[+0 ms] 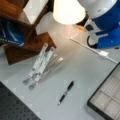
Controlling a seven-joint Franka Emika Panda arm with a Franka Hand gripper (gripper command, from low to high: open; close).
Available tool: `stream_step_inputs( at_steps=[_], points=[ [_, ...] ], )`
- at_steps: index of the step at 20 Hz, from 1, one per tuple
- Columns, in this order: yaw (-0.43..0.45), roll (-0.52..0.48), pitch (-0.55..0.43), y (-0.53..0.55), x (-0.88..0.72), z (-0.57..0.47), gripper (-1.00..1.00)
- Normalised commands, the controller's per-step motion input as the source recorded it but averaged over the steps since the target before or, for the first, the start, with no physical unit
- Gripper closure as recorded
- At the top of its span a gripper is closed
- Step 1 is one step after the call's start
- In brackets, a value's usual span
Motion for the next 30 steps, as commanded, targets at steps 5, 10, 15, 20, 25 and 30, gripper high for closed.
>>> stream_step_inputs(
  at_steps=[5,10,15,20,25,30],
  points=[
    [-0.077,-0.369,-0.105,-0.3,-0.41,-0.23,-1.0],
    [-0.199,-0.272,-0.221,-0.24,-0.44,-0.15,-1.0],
    [-0.228,-0.403,-0.342,-0.22,-0.51,-0.19,-1.0],
    [-0.218,-0.372,-0.34,-0.08,-0.49,-0.14,-1.0],
    [-0.169,-0.316,-0.277,-0.05,-0.46,-0.13,-1.0],
    [-0.122,-0.248,-0.219,-0.06,-0.45,-0.18,-1.0]
  ],
)
